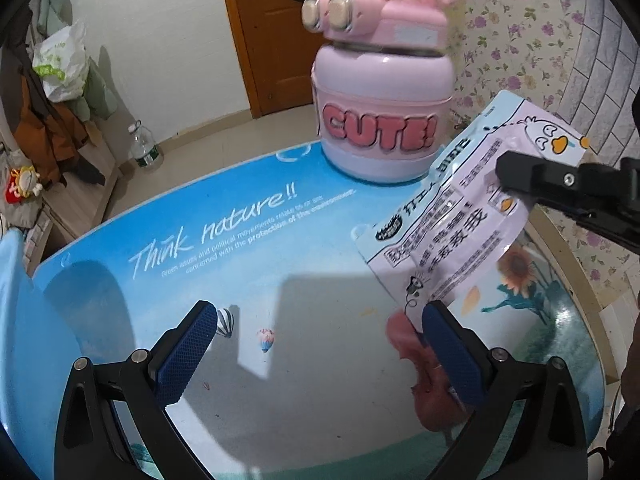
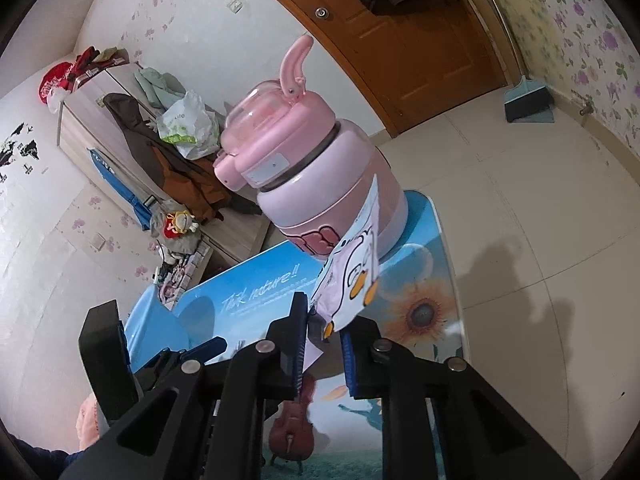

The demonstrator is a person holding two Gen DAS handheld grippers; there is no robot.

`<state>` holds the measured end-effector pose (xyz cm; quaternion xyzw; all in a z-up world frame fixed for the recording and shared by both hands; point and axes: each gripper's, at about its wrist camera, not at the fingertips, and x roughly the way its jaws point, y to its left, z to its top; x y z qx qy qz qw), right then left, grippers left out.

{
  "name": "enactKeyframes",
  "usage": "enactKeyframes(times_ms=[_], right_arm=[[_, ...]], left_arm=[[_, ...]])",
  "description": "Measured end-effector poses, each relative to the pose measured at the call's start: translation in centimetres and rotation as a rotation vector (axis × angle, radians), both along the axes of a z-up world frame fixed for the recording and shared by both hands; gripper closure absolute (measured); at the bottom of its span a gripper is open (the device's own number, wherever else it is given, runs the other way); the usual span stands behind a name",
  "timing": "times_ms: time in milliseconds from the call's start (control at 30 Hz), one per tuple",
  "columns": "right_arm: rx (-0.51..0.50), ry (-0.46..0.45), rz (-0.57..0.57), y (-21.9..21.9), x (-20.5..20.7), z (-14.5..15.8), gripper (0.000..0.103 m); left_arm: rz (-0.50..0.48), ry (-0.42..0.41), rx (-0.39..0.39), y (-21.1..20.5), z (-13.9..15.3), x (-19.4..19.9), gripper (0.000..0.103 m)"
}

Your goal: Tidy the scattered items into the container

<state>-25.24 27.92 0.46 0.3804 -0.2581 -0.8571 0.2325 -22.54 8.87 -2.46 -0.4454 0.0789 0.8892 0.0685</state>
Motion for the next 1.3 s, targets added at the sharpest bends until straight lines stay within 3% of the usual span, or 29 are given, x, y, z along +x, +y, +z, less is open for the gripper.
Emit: enactKeyframes(times_ms=[200,533,600,767,1300], right_arm=[[-0.009,0.000,-0.013,0.0,0.9,0.5,0.088],[-0.008,-0.006,0.008,-1.2,2.4,0.9,0.088],[-0.013,-0.002,0.012,-1.2,2.6,1.0,0.088],[-0.018,0.002,0.015,-1.6,2.6,1.1,0.088],[-0.038,-0.004,0.036,-0.8,2.7,0.9,0.088]], left_arm=[[-0.054,0.011,0.054,0.8,1.2,1.5,0.000],[-0.141,0.052,-0.036,4.3,0.3,0.7,0.001],[-0.154,0.064,-0.047,4.8,0.2,0.3,0.008],[-0.185,0.051,-0.051,5.2,-0.3,-0.4,0.058],[-0.249,0.069,-0.079,3.9,-0.4,0.8,0.080]])
